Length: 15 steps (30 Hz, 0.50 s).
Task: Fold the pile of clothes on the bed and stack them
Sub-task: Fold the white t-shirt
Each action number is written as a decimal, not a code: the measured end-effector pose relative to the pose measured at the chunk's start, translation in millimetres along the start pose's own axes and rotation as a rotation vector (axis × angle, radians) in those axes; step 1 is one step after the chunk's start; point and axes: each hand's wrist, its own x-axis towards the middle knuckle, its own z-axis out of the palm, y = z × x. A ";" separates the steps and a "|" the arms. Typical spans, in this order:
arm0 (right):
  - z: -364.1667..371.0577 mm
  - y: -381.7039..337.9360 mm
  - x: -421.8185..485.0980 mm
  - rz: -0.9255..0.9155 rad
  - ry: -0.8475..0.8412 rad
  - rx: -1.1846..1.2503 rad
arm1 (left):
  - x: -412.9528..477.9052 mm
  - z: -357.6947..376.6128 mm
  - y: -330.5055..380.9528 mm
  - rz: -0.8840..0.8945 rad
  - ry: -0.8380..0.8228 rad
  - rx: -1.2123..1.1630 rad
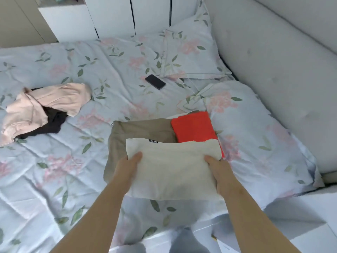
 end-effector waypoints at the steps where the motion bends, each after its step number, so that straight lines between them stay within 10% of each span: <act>1: -2.1 -3.5 8.2 0.013 -0.023 -0.011 | 1.6 4.9 -2.2 -0.019 0.027 -0.010; 15: 22.4 -38.9 82.5 0.064 -0.154 -0.115 | 39.7 26.9 17.7 0.028 0.174 -0.070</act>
